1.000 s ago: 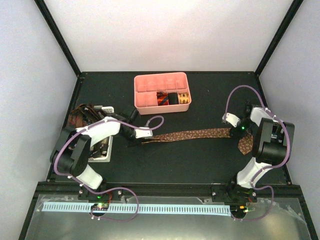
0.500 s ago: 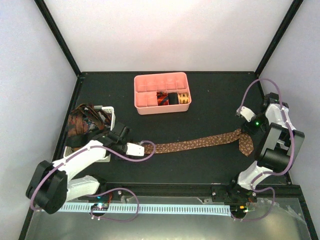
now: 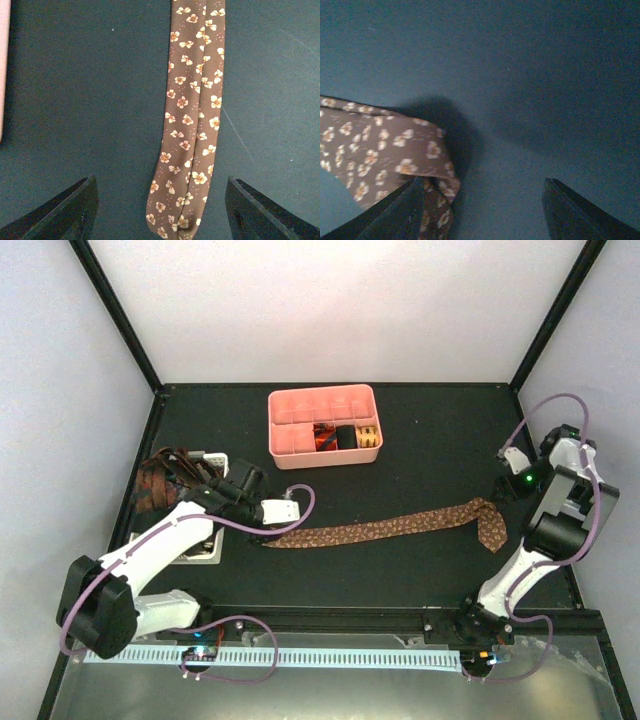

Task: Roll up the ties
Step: Adjust the tie at the center of the board.

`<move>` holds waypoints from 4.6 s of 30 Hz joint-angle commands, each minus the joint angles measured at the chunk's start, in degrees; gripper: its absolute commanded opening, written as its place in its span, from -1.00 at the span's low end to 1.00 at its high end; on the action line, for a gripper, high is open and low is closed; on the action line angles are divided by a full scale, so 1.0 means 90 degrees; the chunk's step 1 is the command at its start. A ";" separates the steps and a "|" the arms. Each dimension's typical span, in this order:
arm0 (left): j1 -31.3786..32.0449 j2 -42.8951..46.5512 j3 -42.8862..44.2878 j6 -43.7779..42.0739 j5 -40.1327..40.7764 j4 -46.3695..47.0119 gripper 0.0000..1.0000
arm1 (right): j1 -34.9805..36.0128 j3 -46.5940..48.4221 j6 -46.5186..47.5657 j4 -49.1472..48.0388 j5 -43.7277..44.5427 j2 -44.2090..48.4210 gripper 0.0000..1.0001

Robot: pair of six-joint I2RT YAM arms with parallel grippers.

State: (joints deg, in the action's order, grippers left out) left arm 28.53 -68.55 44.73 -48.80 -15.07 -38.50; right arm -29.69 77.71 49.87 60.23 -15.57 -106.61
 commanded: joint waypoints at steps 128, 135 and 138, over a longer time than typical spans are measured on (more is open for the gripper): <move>-0.0166 -0.2144 0.0007 0.0886 0.0960 0.0763 -0.58 | -0.0315 -0.3312 -0.0955 -0.1988 -0.0424 0.2105 0.29; -0.0336 -0.2050 -0.0066 0.0786 0.1051 0.0726 -0.72 | -0.0304 -0.4118 -0.1337 -0.3487 -0.0145 0.3019 -0.37; -0.0360 -0.2076 -0.0048 0.0778 0.1040 0.0723 -0.73 | -0.0301 -0.4212 -0.1177 -0.3605 -0.0103 0.3500 -0.63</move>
State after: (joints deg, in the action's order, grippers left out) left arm 25.91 -88.09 44.40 -41.39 -6.63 -32.47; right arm -32.67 40.34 39.55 34.92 -17.08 -79.92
